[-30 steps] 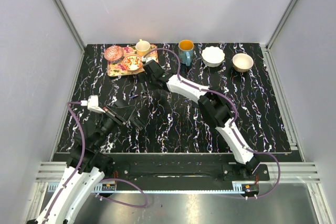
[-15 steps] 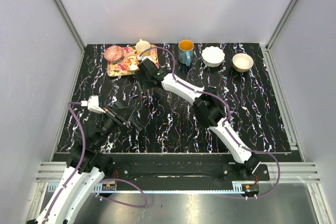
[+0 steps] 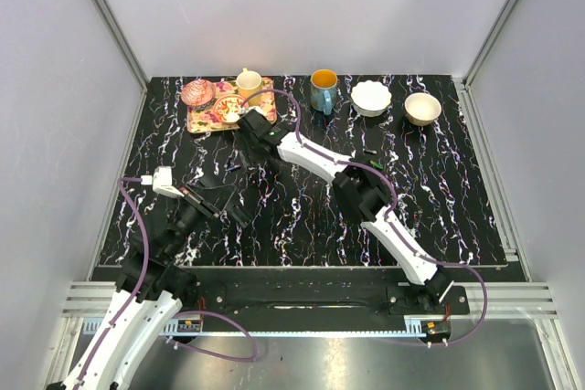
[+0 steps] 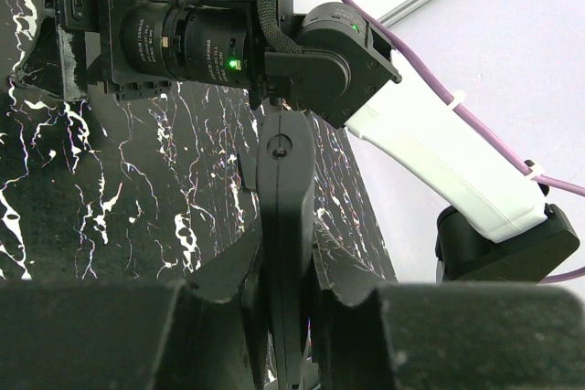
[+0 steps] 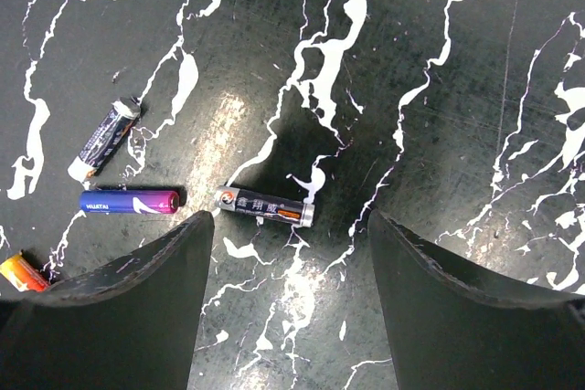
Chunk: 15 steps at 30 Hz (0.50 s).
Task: Load the batteries into the remote control
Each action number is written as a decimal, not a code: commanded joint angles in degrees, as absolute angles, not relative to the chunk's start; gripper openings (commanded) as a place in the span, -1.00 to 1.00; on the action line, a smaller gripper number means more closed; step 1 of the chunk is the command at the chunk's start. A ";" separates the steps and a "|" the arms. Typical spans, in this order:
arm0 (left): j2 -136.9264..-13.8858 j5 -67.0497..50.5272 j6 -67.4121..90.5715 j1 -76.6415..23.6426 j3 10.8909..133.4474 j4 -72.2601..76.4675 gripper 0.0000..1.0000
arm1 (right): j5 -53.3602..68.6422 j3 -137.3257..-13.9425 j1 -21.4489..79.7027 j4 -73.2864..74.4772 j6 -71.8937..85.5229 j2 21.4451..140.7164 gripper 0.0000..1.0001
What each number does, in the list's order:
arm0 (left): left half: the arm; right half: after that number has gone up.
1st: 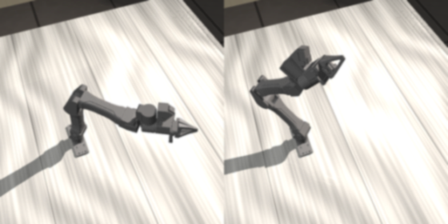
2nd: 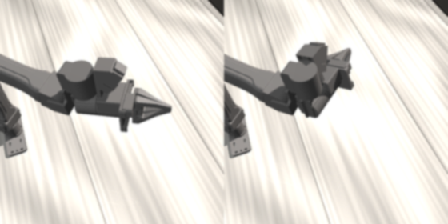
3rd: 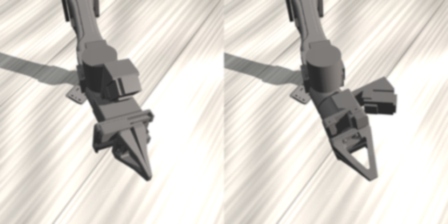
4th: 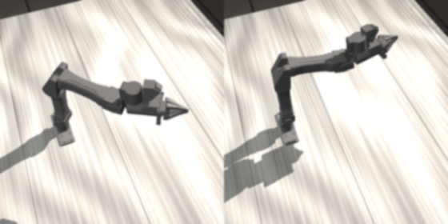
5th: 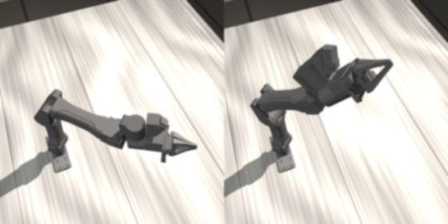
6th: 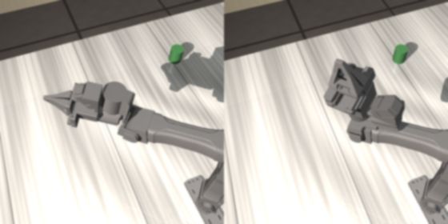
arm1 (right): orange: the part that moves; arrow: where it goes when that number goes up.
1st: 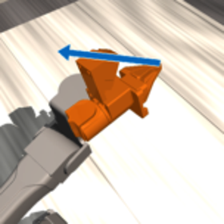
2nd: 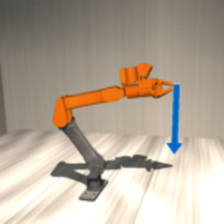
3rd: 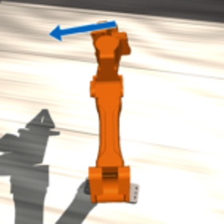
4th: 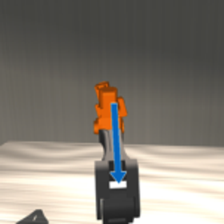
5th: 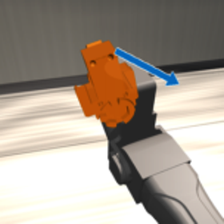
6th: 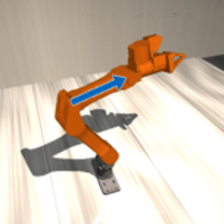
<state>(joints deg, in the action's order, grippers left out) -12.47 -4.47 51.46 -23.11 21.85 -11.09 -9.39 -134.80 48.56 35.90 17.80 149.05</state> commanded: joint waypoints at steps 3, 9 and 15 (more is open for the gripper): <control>-12.13 -4.75 51.68 -22.76 22.50 -8.26 -1.00 | -9.93 -138.34 49.57 35.86 17.40 150.20 0.50; -12.04 -4.75 51.77 -22.76 22.41 -8.35 -1.00 | -10.37 -140.53 49.66 37.09 17.31 152.31 0.49; -11.69 -4.75 51.77 -22.76 22.41 -8.70 -1.00 | -10.72 -140.71 49.66 37.35 17.58 153.02 0.39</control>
<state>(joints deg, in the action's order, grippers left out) -12.45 -4.49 51.51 -23.11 21.85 -11.07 -9.76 -138.58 49.01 36.49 17.63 151.61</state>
